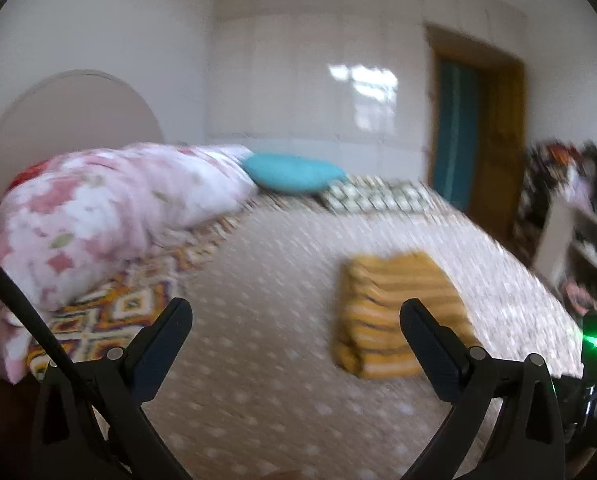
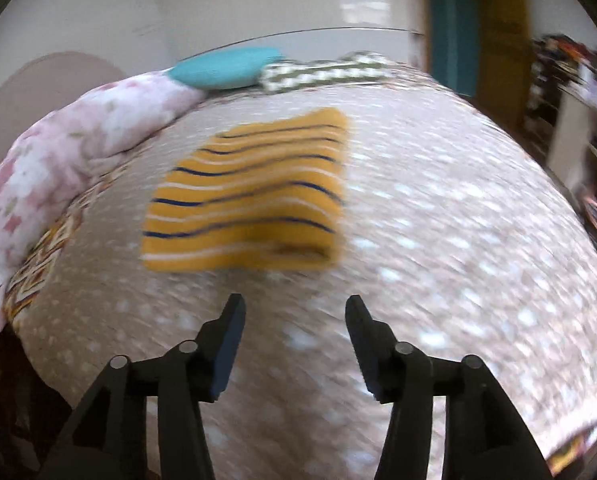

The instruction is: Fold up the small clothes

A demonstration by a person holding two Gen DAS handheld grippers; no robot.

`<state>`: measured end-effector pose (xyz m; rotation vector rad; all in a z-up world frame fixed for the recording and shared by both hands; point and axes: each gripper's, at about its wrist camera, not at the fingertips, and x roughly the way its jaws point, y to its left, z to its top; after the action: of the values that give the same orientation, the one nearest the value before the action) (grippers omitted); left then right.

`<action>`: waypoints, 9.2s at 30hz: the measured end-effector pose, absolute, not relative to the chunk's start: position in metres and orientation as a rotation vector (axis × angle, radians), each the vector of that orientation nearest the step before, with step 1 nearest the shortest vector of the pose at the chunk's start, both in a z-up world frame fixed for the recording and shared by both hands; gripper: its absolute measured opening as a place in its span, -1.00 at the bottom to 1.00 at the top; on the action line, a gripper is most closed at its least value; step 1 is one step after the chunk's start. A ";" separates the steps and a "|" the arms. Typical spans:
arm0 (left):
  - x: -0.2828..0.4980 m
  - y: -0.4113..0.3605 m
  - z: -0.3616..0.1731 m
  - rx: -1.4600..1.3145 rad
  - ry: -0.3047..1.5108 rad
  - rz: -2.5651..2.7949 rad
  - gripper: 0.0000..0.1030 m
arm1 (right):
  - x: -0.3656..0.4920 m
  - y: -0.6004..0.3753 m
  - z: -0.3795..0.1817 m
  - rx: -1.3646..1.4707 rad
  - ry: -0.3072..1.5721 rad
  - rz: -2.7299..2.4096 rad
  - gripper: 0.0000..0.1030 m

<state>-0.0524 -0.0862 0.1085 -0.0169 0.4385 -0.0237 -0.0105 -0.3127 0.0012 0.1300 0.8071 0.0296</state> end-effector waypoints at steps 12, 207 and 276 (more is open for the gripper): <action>-0.053 -0.150 0.039 0.045 0.733 -0.103 1.00 | -0.043 -0.314 -0.007 0.053 0.804 -0.058 0.31; 0.107 -0.110 -0.011 -0.139 1.001 -0.319 -0.88 | -0.039 -0.304 -0.056 -0.038 0.756 -0.074 0.78; -0.012 -0.162 0.003 0.089 0.860 -0.146 0.97 | 0.001 -0.328 -0.017 0.015 0.866 -0.122 0.40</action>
<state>-0.0116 -0.1617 0.0034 0.0888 0.8603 -0.1459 0.0006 -0.3277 -0.0166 0.0149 0.8661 -0.1215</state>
